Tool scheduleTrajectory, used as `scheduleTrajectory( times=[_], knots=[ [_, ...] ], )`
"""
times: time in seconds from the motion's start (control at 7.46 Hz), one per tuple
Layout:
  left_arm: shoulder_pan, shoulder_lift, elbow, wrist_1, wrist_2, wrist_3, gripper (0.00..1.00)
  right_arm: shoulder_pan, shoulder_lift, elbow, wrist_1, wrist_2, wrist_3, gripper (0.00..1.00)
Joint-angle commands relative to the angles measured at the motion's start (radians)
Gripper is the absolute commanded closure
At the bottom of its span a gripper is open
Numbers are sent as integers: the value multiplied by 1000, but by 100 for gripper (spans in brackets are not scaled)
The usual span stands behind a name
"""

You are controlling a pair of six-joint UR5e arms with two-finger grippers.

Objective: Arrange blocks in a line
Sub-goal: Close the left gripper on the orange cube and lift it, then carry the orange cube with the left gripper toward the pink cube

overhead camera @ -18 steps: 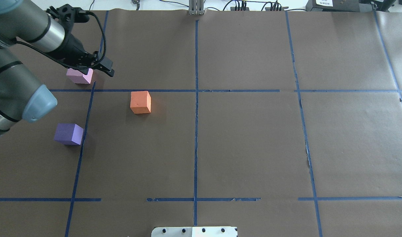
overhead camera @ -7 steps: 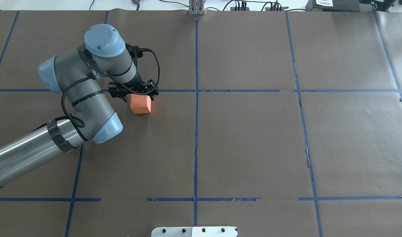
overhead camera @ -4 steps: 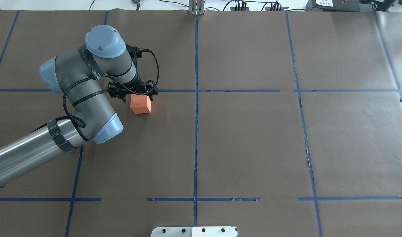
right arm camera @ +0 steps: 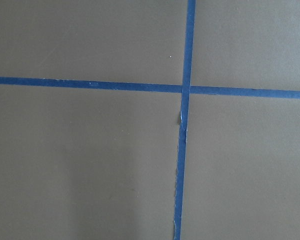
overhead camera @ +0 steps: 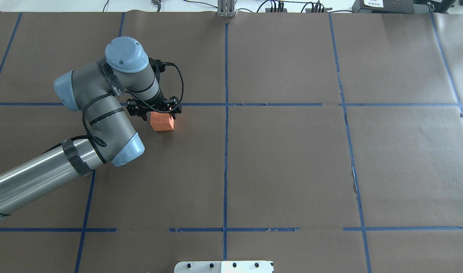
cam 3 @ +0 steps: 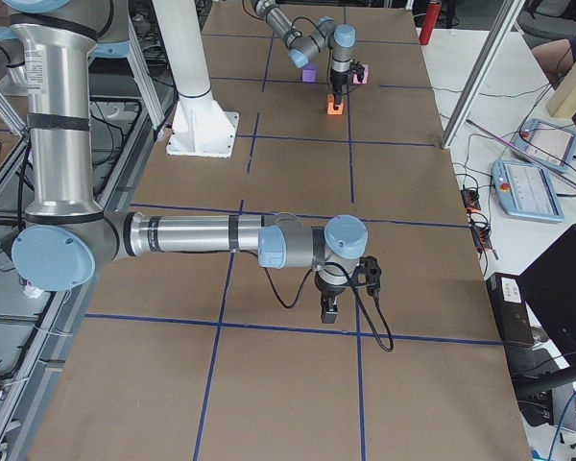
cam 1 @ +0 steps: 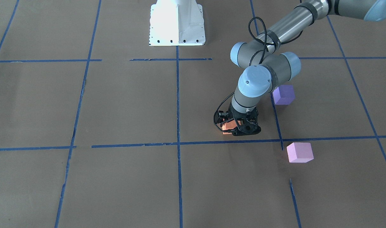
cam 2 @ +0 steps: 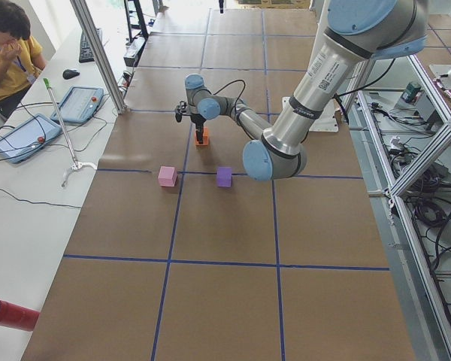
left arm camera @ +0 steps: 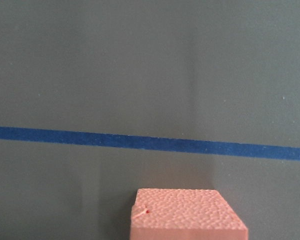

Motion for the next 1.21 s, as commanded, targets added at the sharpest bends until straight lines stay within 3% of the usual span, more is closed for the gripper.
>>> scheduleTrajectory(
  times=[0.0,0.4,0.67,0.94,1.07],
  knots=[
    [2,-2,5,-17,-2,-2,35,0,0,0,1,0,0,0],
    [-15,23,-101,-3,3,13,78,0,0,0,-1,0,0,0],
    [-76,61,-184,48,-8,96,81,0,0,0,-1,0,0,0],
    [-159,211,-324,55,-43,270,82,0,0,0,1,0,0,0],
    [-203,260,-317,53,-98,298,83,0,0,0,1,0,0,0]
  ],
)
